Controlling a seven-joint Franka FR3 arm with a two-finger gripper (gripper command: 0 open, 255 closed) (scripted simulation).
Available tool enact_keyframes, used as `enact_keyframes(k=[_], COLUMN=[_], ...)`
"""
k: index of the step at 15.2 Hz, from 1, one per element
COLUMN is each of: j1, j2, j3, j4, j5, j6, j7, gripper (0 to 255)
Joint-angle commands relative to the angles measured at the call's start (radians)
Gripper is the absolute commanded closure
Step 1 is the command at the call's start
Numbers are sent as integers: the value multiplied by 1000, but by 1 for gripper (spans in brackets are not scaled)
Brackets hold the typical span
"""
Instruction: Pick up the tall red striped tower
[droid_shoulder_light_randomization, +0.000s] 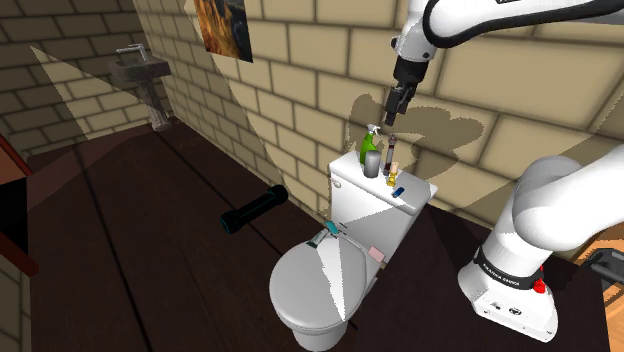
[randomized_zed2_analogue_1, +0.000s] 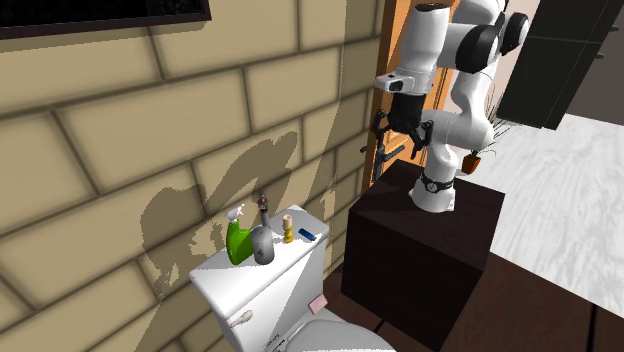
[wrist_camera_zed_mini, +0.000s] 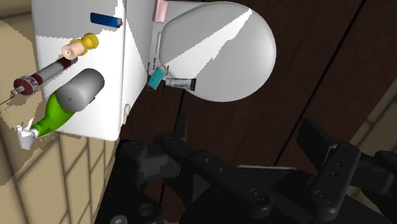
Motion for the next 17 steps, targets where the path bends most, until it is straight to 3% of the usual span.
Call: enact_keyframes(k=[1, 10, 17], j1=[-15, -59, -65], j2=[34, 239, 458], j3=[-37, -197, -323], j4=[-18, -16, 58], j5=[-20, -65, -12], j6=[60, 296, 462], j7=[-37, -199, -358], gripper=[0, 0, 0])
